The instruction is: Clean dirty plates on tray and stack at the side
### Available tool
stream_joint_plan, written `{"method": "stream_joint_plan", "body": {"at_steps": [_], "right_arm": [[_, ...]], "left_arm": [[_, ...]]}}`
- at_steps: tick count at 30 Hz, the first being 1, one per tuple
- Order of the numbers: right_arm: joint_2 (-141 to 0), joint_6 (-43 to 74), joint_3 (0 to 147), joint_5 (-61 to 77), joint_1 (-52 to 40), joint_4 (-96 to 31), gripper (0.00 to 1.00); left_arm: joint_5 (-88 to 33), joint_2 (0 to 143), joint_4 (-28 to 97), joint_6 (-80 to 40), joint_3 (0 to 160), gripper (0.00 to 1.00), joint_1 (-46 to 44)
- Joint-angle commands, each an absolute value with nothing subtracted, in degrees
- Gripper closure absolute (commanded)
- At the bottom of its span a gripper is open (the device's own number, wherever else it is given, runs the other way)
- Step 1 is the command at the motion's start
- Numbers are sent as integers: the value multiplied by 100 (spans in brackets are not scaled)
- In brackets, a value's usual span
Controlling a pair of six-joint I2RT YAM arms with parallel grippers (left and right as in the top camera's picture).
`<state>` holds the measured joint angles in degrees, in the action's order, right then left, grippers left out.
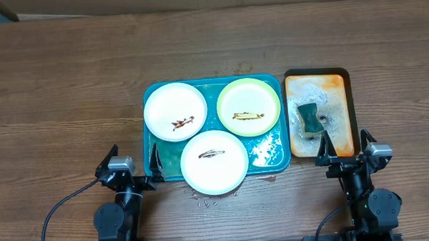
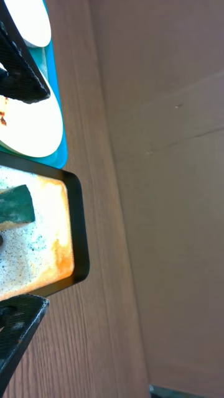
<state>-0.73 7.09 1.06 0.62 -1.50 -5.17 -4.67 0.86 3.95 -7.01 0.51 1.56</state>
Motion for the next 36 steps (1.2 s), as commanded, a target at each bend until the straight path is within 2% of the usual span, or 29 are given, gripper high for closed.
{"method": "stream_joint_plan", "body": {"at_steps": [1,21,25,29,36], "right_arm": [[-16,733,45,8,-126,-484,0],[-19,991,49,8,-126,-486,0],[-36,1586,84,58,-126,-552,0],[-163,1997,403,285,-126,-1133,0],[-873,2018,1291,613,-126,-2169,0]], "left_arm": [[-445,32,408,-600,27,0,126],[-534,69,607,-784,139,0,117],[-646,287,1476,-991,659,0,117],[-777,777,2351,-989,1433,0,115],[-1061,1986,3544,-987,2766,0,113]]}}
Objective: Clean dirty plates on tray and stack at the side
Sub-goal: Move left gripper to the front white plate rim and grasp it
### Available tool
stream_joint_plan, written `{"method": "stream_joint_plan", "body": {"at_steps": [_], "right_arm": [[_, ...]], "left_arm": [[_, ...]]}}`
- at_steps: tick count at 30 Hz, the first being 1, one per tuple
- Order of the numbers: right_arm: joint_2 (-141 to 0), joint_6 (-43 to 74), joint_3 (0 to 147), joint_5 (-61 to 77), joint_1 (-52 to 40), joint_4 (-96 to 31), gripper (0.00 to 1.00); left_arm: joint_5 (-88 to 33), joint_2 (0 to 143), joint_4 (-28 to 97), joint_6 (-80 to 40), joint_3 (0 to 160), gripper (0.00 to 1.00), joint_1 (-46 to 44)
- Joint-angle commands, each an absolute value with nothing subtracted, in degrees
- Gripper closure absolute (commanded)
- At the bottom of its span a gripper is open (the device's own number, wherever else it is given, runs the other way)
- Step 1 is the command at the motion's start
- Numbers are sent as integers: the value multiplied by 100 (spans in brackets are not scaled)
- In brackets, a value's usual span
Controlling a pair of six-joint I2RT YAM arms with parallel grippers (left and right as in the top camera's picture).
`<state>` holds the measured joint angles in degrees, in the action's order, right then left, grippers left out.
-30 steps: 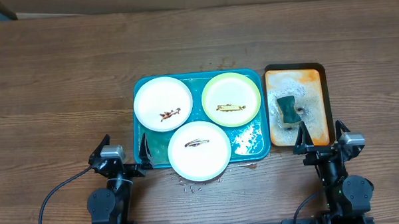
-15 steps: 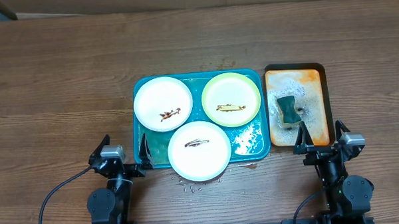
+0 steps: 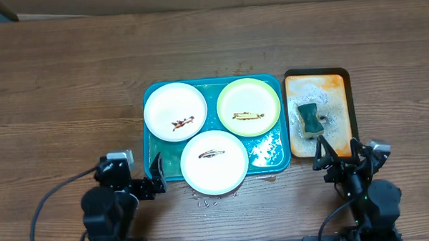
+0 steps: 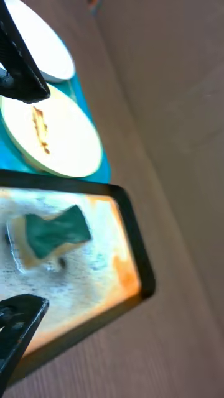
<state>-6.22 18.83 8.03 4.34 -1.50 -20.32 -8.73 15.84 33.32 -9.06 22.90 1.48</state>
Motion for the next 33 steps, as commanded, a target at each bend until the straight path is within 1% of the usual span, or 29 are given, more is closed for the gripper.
{"method": "stream_joint_plan", "body": {"at_steps": [1,6,10,14,19,24,28,33], "right_arm": [[-1013,2014,1437,609,-126,-2305,0],[-1920,1975,2272,679,-126,-3087,0],[-2801,1905,3004,823,-126,-3835,0],[-3760,1529,3780,873,-126,-4576,0],[-4895,1452,4689,1074,-126,-5196,0],[-5717,1428,5315,1066,-128,-5437,0],[-5957,1081,5450,1081,-128,-5415,0],[-5986,1083,5450,1079,-126,-5437,0]], "left_arm": [[-1063,2169,3680,-989,2919,0,113],[-1542,3103,4268,-917,3649,0,113],[-1549,3848,4831,-917,4230,0,108],[-1619,4598,5430,-917,4842,0,106],[-1658,5317,6073,-733,5347,0,16],[-1656,5721,5940,-464,5384,0,-550],[-1809,5948,5638,-532,5378,0,-1020],[-2311,6346,5332,-534,5306,0,-1385]]}}
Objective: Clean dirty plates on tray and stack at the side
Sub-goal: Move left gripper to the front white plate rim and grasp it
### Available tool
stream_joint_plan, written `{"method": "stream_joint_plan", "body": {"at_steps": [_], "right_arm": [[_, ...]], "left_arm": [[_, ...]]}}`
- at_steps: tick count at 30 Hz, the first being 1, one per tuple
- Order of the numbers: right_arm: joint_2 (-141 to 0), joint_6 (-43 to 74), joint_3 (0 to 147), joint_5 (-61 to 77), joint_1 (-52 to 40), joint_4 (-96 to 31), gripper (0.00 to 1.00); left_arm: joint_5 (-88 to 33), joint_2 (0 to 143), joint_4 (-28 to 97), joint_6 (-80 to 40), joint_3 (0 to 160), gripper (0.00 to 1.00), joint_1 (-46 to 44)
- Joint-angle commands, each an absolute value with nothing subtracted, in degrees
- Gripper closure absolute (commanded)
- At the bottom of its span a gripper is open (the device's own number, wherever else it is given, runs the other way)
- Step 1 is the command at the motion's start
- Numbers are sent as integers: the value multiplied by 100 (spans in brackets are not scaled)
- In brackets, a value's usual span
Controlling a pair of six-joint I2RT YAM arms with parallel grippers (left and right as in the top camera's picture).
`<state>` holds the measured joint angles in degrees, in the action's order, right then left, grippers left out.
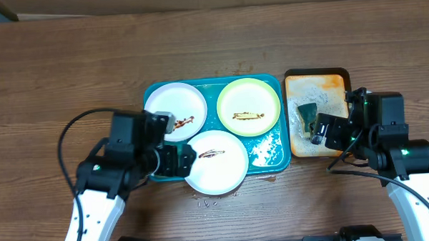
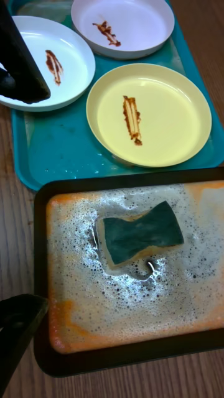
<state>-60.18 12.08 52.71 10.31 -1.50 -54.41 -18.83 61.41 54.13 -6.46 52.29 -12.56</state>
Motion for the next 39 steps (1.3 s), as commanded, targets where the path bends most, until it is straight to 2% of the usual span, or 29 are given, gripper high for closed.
{"method": "stream_joint_plan", "body": {"at_steps": [1,13,16,19,23,26,30,31,39], "right_arm": [[-5986,1083,5450,1079,-126,-5435,0],[-5986,1083,5450,1011,-126,-5433,0],[-5986,1083,5450,1011,-126,-5433,0],[-5986,1083,5450,1011,-126,-5435,0],[-5986,1083,5450,1011,-126,-5433,0],[-5986,1083,5450,1011,-126,-5435,0],[-5986,1083,5450,1011,-126,-5435,0],[-5986,1083,5450,1011,-126,-5435,0],[-5986,1083,5450,1011,-126,-5437,0]], "left_arm": [[-2346,6449,5288,-534,5269,0,-1422],[-2250,8230,5621,-928,5221,1,-1457],[-2248,8632,5647,-1002,5221,11,-1466],[-2246,8927,5651,-1188,5221,13,-1466],[-2178,9209,5627,-1205,5221,25,-1466],[-2043,9336,5616,-1205,5221,29,-1466],[-2034,9389,5516,-1205,5223,51,-1466],[-2032,9389,5478,-1205,5223,55,-1466],[-1973,9389,5354,-1203,5221,59,-1466]]}}
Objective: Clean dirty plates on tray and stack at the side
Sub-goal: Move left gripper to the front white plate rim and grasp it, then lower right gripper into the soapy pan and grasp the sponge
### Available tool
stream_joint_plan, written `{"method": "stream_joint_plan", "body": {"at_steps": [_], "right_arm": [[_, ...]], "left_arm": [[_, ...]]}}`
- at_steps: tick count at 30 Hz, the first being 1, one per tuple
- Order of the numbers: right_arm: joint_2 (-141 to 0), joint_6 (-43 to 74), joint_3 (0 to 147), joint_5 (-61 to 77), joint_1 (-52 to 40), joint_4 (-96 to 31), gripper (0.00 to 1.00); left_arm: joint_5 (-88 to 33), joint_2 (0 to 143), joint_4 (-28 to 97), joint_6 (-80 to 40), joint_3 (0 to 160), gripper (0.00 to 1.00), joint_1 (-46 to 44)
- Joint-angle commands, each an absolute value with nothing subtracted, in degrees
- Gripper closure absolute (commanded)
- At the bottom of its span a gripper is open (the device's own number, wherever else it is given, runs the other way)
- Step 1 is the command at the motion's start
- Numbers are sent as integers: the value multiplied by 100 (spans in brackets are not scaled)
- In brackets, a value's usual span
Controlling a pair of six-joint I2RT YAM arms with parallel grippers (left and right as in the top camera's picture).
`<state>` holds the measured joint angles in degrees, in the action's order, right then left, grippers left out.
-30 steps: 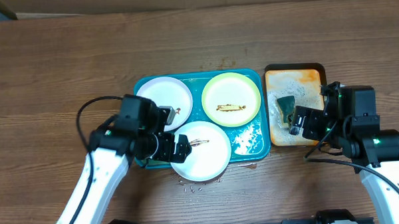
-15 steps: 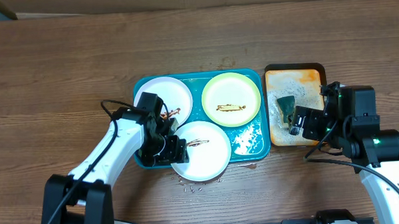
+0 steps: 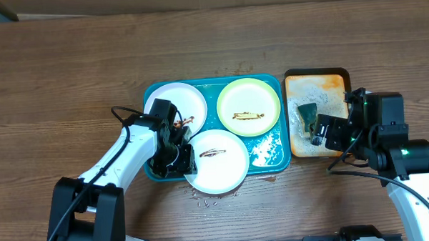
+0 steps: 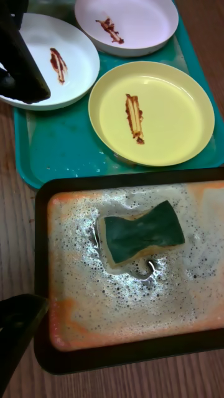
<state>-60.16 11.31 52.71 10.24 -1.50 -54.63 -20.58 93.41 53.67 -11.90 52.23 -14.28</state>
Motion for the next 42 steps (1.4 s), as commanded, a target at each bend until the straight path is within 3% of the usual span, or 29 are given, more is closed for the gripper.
{"method": "stream_joint_plan", "body": {"at_steps": [1,11,25,42], "right_arm": [[-5986,1083,5450,1011,-126,-5437,0],[-5986,1083,5450,1011,-126,-5437,0],[-5986,1083,5450,1013,-126,-5435,0],[-5988,1061,5450,972,-126,-5304,3]], "left_arm": [[-1914,9389,5354,-1203,5223,60,-1466],[-1610,9450,5177,-1293,5221,64,-1470],[-1612,9450,4910,-1293,5221,90,-1470],[-1612,9450,4362,-1293,5221,96,-1470]]}}
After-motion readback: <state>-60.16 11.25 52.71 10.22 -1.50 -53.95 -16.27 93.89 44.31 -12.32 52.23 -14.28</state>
